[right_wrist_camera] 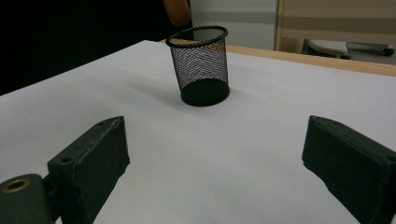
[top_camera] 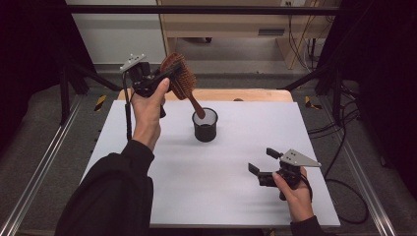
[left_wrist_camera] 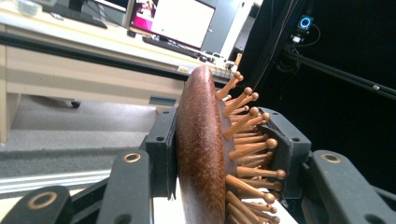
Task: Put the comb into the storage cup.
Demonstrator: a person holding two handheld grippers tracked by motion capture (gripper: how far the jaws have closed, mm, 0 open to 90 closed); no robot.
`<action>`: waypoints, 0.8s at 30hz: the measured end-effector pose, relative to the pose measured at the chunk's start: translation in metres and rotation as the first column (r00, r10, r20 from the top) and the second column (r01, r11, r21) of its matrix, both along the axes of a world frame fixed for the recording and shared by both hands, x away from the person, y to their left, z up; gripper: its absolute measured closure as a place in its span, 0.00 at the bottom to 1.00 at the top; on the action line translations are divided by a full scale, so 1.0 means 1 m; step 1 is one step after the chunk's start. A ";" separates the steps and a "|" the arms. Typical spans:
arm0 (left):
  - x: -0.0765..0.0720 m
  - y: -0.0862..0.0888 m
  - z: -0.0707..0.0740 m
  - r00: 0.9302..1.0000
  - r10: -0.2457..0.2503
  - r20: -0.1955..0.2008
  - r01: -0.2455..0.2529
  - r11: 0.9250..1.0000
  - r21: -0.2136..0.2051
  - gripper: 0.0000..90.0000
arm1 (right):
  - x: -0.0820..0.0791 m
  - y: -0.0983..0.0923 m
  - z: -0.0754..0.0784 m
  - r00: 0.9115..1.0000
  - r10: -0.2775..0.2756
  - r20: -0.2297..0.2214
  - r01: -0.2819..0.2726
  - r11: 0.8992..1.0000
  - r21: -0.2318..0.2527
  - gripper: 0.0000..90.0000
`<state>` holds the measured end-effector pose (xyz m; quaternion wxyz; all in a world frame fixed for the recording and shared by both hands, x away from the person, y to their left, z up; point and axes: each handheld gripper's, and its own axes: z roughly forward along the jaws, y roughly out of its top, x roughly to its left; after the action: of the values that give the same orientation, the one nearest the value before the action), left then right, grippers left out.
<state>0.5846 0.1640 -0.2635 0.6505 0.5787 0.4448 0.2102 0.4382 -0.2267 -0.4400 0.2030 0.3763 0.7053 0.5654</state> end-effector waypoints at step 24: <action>0.024 -0.022 -0.035 0.999 -0.027 -0.036 0.030 0.997 0.070 0.58 | 0.004 -0.003 -0.003 1.000 -0.009 -0.015 0.009 1.000 0.006 0.08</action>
<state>0.6086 0.1420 -0.2982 0.6247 0.6112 0.4402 0.2061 0.4424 -0.2299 -0.4431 0.1991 0.3843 0.7034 0.5638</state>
